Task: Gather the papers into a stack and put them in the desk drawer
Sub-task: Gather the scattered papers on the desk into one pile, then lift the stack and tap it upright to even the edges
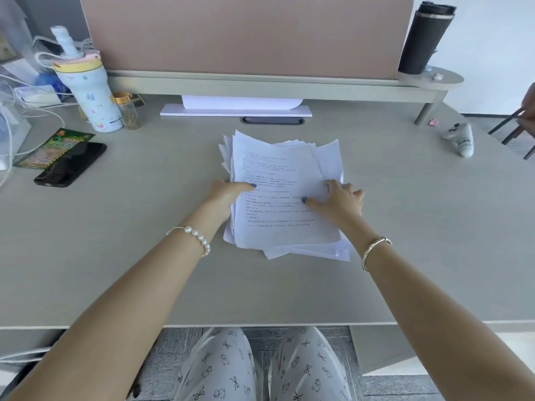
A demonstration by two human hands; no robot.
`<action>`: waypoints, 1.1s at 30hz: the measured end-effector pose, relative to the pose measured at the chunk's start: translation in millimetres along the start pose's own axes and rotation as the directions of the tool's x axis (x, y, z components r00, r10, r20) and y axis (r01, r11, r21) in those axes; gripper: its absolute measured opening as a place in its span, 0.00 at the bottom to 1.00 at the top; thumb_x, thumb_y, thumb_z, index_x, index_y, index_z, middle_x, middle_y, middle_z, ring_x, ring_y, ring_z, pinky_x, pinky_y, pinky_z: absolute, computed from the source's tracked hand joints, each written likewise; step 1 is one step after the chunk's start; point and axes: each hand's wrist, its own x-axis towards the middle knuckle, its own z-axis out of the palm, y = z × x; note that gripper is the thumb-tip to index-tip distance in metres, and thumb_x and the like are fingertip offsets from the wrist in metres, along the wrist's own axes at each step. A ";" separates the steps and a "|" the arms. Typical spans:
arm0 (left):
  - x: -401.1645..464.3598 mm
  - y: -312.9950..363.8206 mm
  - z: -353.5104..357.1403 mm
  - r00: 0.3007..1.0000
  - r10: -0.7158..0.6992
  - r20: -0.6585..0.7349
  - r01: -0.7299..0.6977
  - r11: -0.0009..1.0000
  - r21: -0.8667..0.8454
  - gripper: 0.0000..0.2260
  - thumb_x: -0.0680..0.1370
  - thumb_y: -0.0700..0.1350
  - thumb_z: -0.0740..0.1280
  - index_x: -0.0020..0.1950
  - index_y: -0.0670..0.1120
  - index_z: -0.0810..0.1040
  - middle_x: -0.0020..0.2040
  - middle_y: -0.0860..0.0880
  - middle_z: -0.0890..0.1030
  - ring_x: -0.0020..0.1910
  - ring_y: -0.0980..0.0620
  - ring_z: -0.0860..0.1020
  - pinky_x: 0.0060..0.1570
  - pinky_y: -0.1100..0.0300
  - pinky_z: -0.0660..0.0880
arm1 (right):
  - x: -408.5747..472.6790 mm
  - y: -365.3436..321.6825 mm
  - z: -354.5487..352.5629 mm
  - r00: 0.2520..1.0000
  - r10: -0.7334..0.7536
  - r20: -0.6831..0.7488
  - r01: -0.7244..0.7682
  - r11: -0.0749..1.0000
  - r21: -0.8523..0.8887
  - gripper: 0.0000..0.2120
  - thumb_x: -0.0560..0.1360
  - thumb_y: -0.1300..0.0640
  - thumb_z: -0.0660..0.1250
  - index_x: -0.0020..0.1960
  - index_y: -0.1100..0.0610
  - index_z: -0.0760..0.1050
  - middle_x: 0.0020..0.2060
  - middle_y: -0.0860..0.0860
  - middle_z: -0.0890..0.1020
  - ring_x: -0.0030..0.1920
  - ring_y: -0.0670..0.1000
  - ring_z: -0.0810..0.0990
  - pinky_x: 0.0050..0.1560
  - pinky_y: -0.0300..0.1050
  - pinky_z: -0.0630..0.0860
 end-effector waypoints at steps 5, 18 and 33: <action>-0.4 4.8 2.9 0.990 -0.040 0.135 0.036 0.999 0.031 0.09 0.69 0.36 0.72 0.48 0.40 0.79 0.44 0.46 0.81 0.43 0.48 0.80 0.35 0.64 0.78 | 9.3 9.6 -7.5 0.996 0.070 -0.052 -0.070 0.998 -0.004 0.34 0.69 0.38 0.66 0.68 0.55 0.63 0.58 0.61 0.73 0.60 0.62 0.68 0.57 0.51 0.64; -16.5 17.2 -2.4 0.932 0.340 0.125 -0.323 0.937 -0.136 0.16 0.74 0.34 0.67 0.62 0.39 0.75 0.55 0.48 0.79 0.46 0.59 0.79 0.41 0.76 0.75 | 9.9 16.2 -20.2 0.981 0.108 0.164 -0.194 0.637 0.746 0.31 0.64 0.43 0.76 0.60 0.57 0.72 0.55 0.51 0.79 0.47 0.52 0.80 0.44 0.44 0.80; -73.7 100.5 -31.4 0.738 0.675 -0.014 -0.640 0.693 -0.332 0.30 0.65 0.40 0.76 0.65 0.39 0.72 0.58 0.47 0.81 0.55 0.54 0.82 0.53 0.59 0.79 | -38.1 -38.3 -110.4 0.908 -0.279 -0.313 0.393 0.308 0.866 0.21 0.68 0.54 0.75 0.60 0.49 0.75 0.58 0.45 0.82 0.57 0.44 0.81 0.53 0.41 0.79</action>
